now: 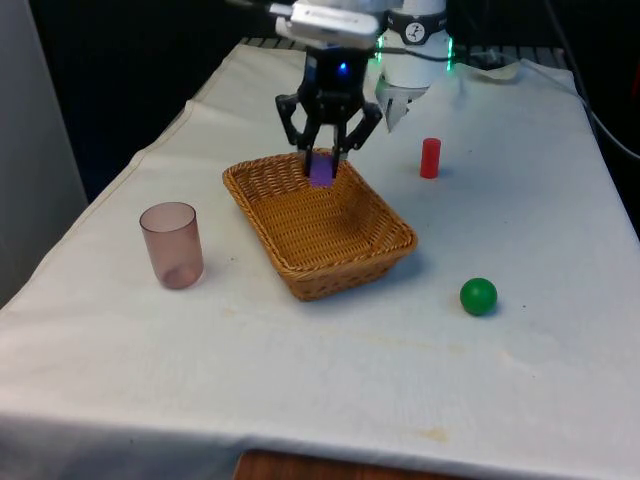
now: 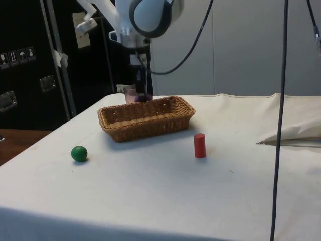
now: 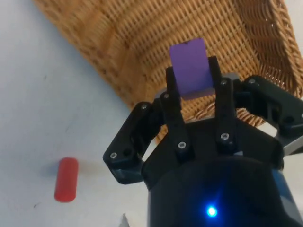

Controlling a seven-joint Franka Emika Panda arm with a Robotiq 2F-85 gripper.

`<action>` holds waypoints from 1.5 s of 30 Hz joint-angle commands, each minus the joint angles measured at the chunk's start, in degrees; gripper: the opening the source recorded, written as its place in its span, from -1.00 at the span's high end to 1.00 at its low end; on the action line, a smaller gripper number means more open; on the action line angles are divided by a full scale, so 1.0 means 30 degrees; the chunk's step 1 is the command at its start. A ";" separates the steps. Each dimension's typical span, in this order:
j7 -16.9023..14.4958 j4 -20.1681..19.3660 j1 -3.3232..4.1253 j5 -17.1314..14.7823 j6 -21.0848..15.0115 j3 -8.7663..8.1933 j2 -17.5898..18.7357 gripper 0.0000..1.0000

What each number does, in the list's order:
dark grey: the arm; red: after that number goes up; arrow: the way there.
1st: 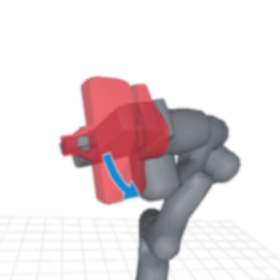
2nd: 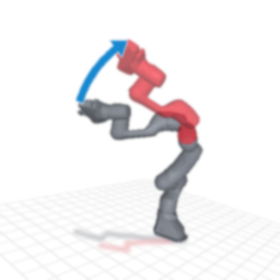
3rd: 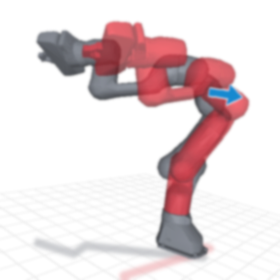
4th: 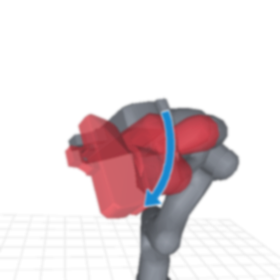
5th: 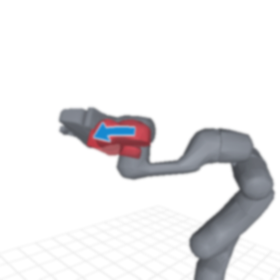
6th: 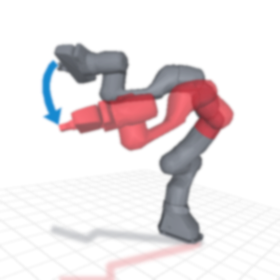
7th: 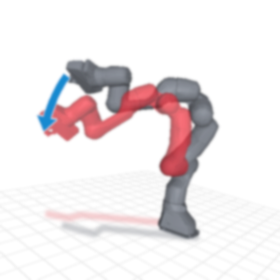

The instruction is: Pick up the triangular block and place it into the basket.

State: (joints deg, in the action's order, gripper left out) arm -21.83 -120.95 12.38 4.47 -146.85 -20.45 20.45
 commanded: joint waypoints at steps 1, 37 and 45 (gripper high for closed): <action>-0.0344 -0.0038 -0.0248 -0.0382 -0.0401 0.0115 0.0210 0.33; -0.0802 0.0611 -0.0363 -0.2426 -0.3495 0.0248 0.4144 -0.80; -0.0745 0.0630 -0.0191 -0.2235 -0.3018 0.0000 0.3743 -1.00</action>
State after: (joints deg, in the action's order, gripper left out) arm -23.78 -118.72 11.92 -2.12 -156.53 -20.63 32.54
